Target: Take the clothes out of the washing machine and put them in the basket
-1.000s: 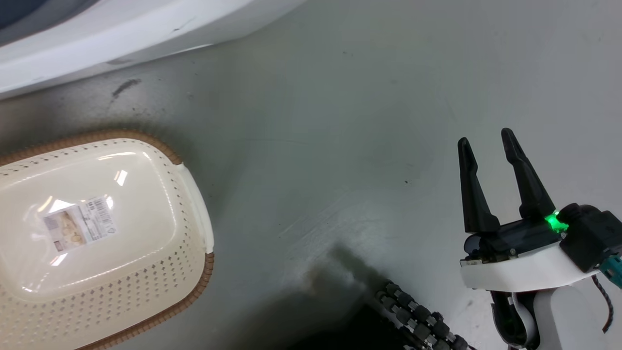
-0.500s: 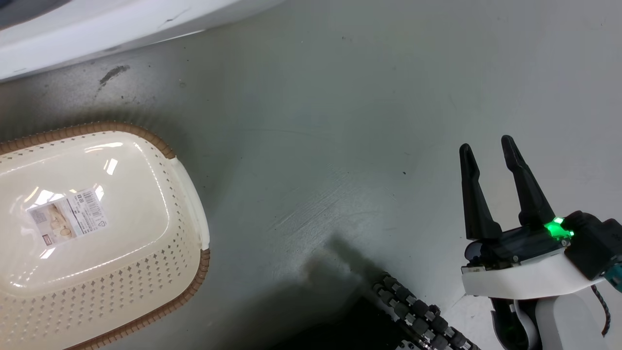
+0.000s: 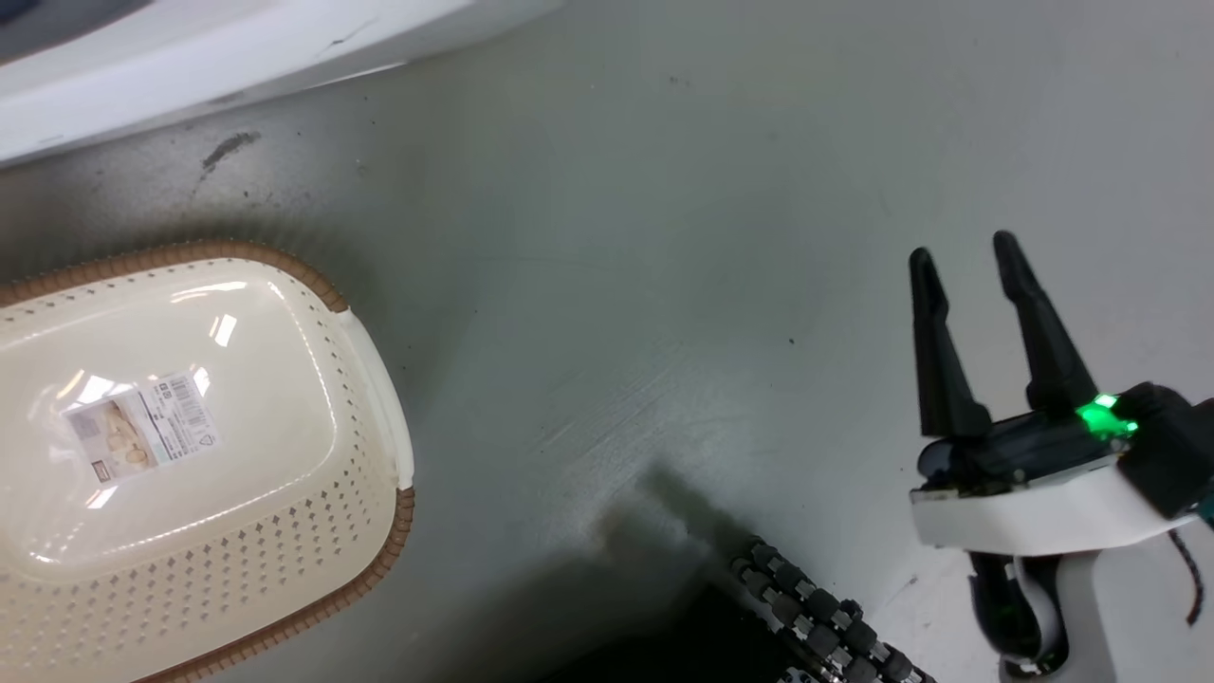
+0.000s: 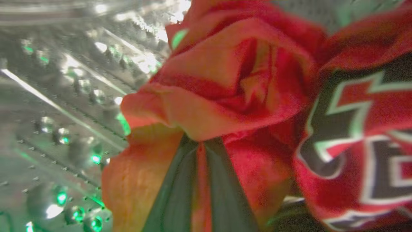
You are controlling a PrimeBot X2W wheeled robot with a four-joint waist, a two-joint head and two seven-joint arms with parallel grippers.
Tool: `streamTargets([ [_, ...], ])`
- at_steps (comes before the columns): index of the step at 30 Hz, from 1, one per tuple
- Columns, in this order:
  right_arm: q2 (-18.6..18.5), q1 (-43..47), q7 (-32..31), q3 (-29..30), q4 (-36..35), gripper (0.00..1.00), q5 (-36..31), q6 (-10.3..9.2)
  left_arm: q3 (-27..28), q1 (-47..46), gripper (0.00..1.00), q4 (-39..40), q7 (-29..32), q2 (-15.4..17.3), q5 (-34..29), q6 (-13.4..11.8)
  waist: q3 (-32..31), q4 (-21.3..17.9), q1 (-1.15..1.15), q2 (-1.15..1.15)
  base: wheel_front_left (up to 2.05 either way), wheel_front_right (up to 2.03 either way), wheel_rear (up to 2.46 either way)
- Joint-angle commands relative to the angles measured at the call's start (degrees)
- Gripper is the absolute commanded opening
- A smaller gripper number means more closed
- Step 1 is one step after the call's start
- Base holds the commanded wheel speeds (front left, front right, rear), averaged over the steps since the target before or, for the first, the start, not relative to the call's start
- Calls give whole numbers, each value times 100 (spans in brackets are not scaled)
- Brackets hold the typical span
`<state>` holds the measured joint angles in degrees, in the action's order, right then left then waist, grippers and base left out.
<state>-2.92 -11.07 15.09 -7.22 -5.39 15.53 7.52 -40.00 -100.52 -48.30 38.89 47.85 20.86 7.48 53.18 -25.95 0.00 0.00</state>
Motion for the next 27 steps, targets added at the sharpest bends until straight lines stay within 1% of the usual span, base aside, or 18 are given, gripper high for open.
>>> streamTargets([
  [1, 7, -102, 12, 99, 29, 100, -33, -6, 12, 147, 0, -46, -257, -41, 18, -42, -131, 49, 0, 0, 0, 0, 0],
  [4, 8, -180, 12, 268, 71, 100, -71, -6, 28, 348, 0, -120, -812, -135, 70, -92, -339, 188, 0, 0, 0, 0, 0],
  [9, 7, -225, 12, 484, 147, 100, -230, -6, -79, 954, 0, -283, -1942, -449, 99, -162, -749, 482, 0, 0, 0, 0, 0],
  [19, 4, -7, 12, 747, 306, 100, -633, -6, 206, 2448, 0, -794, -4496, -1283, 574, -695, -1783, 1030, 0, 0, 0, 0, 0],
  [21, 3, 70, 12, 784, 335, 100, -697, -6, 173, 2786, 0, -836, -4988, -1443, 560, -761, -2037, 1113, 0, 0, 0, 0, 0],
  [24, 2, 184, 12, 856, 374, 100, -764, -6, 228, 3220, 0, -775, -5336, -1618, 613, -893, -2385, 1227, 0, 0, 0, 0, 0],
  [26, 3, 251, 12, 882, 408, 100, -812, -6, 283, 3516, 0, -610, -5398, -1694, 604, -994, -2592, 1304, 0, 0, 0, 0, 0],
  [27, 2, 286, 12, 886, 425, 100, -839, -6, 317, 3654, 0, -382, -5411, -1718, 549, -1023, -2696, 1342, 0, 0, 0, 0, 0],
])
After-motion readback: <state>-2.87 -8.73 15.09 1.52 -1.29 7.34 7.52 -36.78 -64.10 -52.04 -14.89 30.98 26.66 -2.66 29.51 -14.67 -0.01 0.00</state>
